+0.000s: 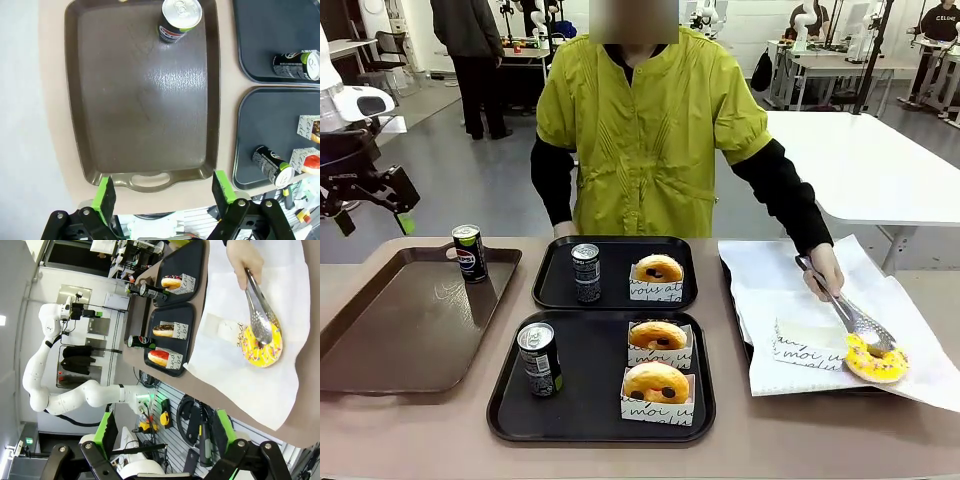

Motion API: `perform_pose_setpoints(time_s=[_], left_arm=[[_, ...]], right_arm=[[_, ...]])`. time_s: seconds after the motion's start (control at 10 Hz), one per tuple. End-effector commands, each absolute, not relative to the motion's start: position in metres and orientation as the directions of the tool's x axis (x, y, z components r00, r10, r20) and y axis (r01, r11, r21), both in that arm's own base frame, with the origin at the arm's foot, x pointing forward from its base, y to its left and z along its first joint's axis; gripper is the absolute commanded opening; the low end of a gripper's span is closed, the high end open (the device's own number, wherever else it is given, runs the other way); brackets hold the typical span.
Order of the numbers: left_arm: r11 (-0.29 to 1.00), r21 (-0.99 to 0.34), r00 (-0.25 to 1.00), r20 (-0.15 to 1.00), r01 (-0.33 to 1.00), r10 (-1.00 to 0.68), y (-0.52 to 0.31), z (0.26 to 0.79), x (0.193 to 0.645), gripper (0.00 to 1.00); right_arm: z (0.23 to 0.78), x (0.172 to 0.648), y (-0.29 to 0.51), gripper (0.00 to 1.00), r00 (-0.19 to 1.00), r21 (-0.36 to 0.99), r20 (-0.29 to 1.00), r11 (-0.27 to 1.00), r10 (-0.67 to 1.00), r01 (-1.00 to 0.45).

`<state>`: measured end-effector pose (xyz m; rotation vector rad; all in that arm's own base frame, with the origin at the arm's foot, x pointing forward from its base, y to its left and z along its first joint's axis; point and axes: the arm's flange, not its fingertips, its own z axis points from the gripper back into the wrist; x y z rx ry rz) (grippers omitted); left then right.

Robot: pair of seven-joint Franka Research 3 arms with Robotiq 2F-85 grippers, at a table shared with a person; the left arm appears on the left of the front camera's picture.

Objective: Set up donuts and drinks on trays.
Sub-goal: Pick up one Pepsi coke from the Handle tray and place it on the Flat Tray without a Pepsi coke.

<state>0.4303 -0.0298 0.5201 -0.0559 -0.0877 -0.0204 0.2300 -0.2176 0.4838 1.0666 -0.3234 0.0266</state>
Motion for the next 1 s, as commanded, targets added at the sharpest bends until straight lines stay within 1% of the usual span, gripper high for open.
perform_pose_setpoints(time_s=[0.0,0.7,0.8,0.9], left_arm=[[0.998,-0.057,0.995,0.102,0.008,-0.003,-0.031,0.519,0.432,1.00],[0.998,-0.057,0.995,0.102,0.008,-0.003,-0.031,0.519,0.432,1.00],[0.998,-0.055,0.996,0.088,0.023,-0.018,-0.030,0.520,0.430,1.00],[0.981,-0.191,0.999,-0.025,0.029,-0.035,-0.005,0.527,0.425,1.00]], right_arm=[[0.484,0.230,-0.216,1.00,0.950,0.858,0.282,0.479,-0.136,-0.186],[0.484,0.230,-0.216,1.00,0.950,0.858,0.282,0.479,-0.136,-0.186],[0.484,0.230,-0.216,1.00,0.950,0.858,0.282,0.479,-0.136,-0.186],[0.484,0.230,-0.216,1.00,0.950,0.858,0.282,0.479,-0.136,-0.186]])
